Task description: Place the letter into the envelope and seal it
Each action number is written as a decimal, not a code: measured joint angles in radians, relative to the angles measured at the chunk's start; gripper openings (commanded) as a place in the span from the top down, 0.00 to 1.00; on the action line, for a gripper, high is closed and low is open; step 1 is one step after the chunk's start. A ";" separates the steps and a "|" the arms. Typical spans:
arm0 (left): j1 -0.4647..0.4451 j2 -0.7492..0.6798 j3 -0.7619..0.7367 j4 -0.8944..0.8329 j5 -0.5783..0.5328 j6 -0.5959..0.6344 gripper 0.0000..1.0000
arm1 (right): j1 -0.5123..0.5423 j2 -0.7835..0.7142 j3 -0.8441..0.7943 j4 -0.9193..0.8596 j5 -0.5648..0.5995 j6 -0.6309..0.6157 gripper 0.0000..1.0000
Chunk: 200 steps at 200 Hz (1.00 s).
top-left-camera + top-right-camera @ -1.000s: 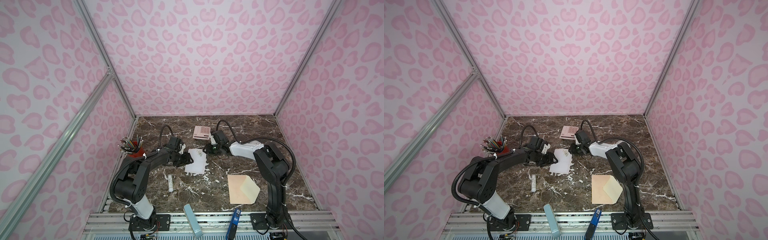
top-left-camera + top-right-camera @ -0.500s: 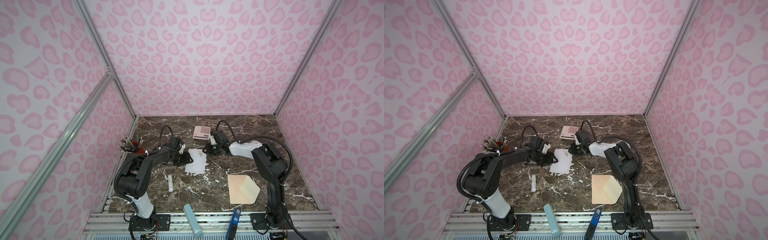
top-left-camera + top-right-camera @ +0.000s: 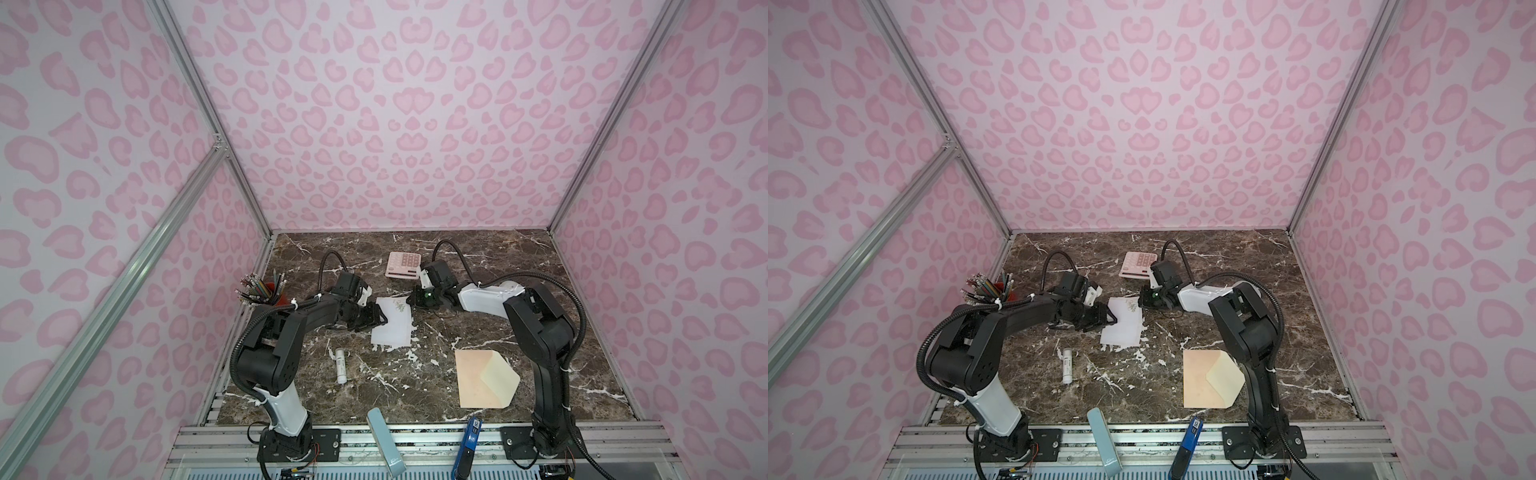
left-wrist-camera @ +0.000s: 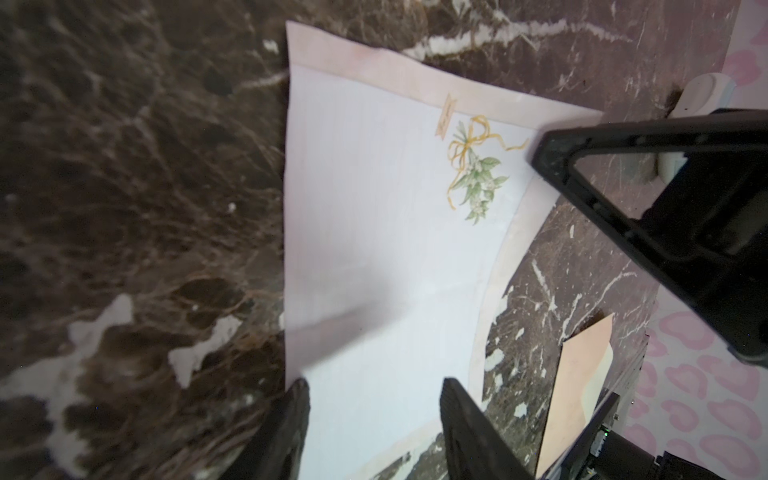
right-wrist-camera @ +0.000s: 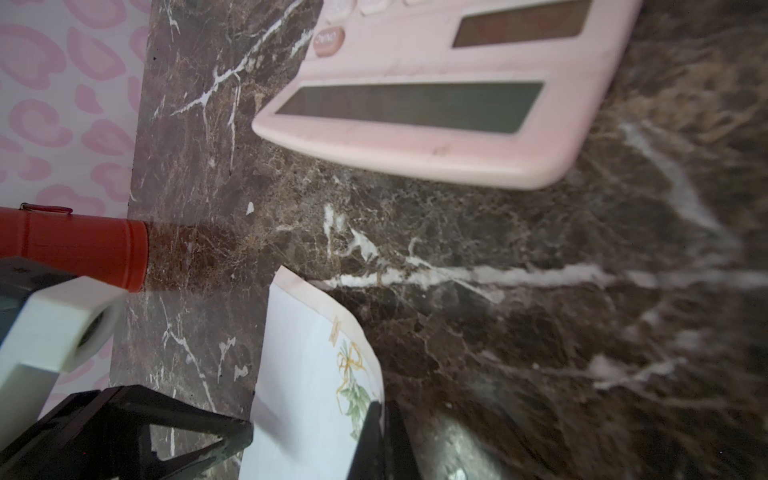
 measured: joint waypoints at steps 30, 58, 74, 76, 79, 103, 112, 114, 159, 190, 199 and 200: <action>0.000 -0.053 -0.013 -0.011 -0.016 -0.003 0.45 | 0.000 -0.055 -0.015 -0.019 0.000 -0.002 1.00; 0.000 -0.224 -0.047 -0.019 -0.021 -0.003 0.42 | 0.013 -0.155 -0.016 -0.079 0.013 -0.032 1.00; -0.006 -0.346 -0.066 -0.030 -0.034 -0.003 0.40 | 0.029 -0.223 -0.016 -0.119 0.026 -0.060 1.00; -0.007 -0.362 -0.069 -0.031 -0.035 -0.003 0.40 | 0.032 -0.231 -0.017 -0.124 0.027 -0.064 1.00; -0.010 -0.390 -0.074 -0.035 -0.038 -0.003 0.39 | 0.035 -0.247 -0.017 -0.134 0.027 -0.070 1.00; -0.021 -0.579 -0.117 -0.063 -0.061 0.000 0.35 | 0.059 -0.359 -0.033 -0.201 0.053 -0.112 1.00; -0.029 -0.651 -0.133 -0.066 -0.069 0.001 0.34 | 0.066 -0.404 -0.040 -0.227 0.061 -0.130 1.00; -0.031 -0.667 -0.137 -0.066 -0.070 0.002 0.33 | 0.066 -0.414 -0.042 -0.233 0.064 -0.135 1.00; -0.073 -0.983 -0.219 -0.061 -0.111 0.068 0.27 | 0.093 -0.597 -0.053 -0.371 0.088 -0.242 1.00; -0.089 -1.157 -0.279 -0.027 -0.109 0.135 0.22 | 0.115 -0.698 -0.058 -0.467 0.066 -0.336 1.00; -0.090 -1.197 -0.293 -0.012 -0.100 0.151 0.20 | 0.121 -0.728 -0.064 -0.489 0.056 -0.366 1.00; -0.090 -1.200 -0.294 -0.011 -0.098 0.153 0.20 | 0.123 -0.733 -0.066 -0.492 0.056 -0.370 1.00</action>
